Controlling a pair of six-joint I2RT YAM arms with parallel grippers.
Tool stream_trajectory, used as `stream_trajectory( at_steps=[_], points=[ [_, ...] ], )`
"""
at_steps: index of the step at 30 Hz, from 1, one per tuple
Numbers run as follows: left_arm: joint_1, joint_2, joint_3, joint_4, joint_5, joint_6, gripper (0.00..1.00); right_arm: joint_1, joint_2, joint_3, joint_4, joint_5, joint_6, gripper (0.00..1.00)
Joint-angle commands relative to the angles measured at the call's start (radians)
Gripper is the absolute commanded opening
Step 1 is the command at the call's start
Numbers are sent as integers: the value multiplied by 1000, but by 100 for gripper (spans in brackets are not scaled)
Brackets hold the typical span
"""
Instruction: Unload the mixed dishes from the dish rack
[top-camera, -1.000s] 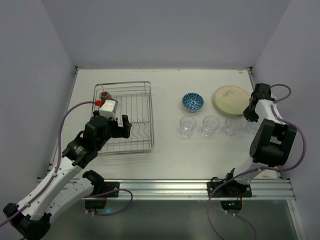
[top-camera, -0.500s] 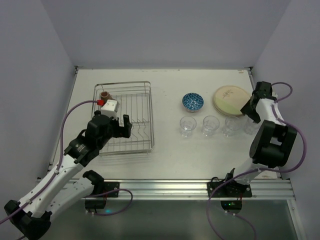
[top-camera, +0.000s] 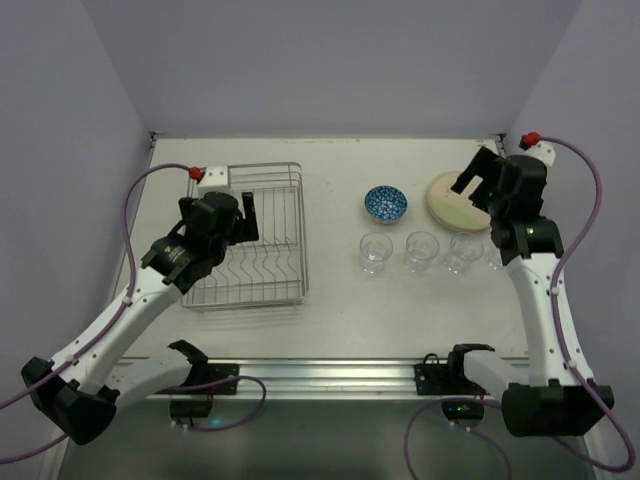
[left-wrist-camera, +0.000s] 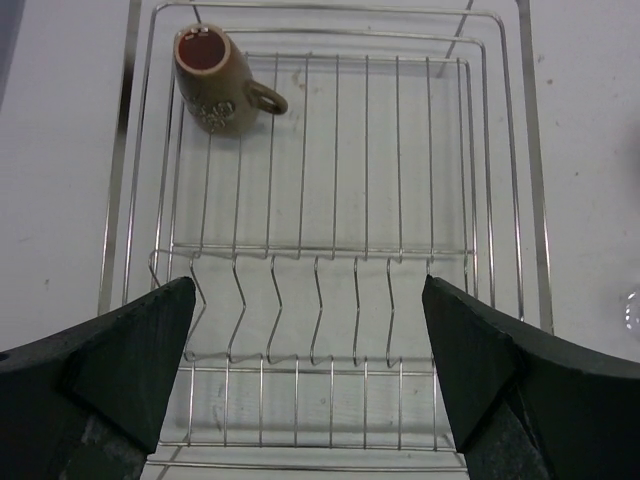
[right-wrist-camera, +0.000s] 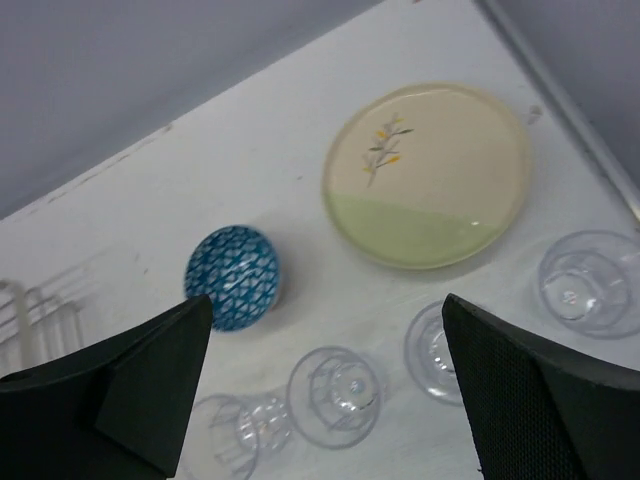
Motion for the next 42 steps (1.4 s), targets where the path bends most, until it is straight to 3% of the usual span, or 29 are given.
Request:
stream_trajectory(
  at_steps=[1,4,7,12,16,20,28,42],
  points=[
    [41,105,157,-37,-81,-50,100,125,-144,-107,89,-100,35,99],
    [191,203,236,-8,86,-19,100,179,-215,-183,147,-272,62,99],
    [286,283,291,26,158,-27,100,204,-247,-238,166,-423,75,99],
    [347,475,427,-5,145,-156,100,222,-290,-324,201,-563,85,99],
    [351,647,581,-145,7,-300,100,224,-319,-361,221,-577,82,99],
    [386,791,679,-203,19,-413,100,225,-330,-368,223,-600,79,99],
    [426,900,704,-181,14,-527,100,225,-336,-379,240,-628,82,99],
    [468,987,693,-169,-32,-602,98,228,-350,-402,246,-645,84,99]
  ],
)
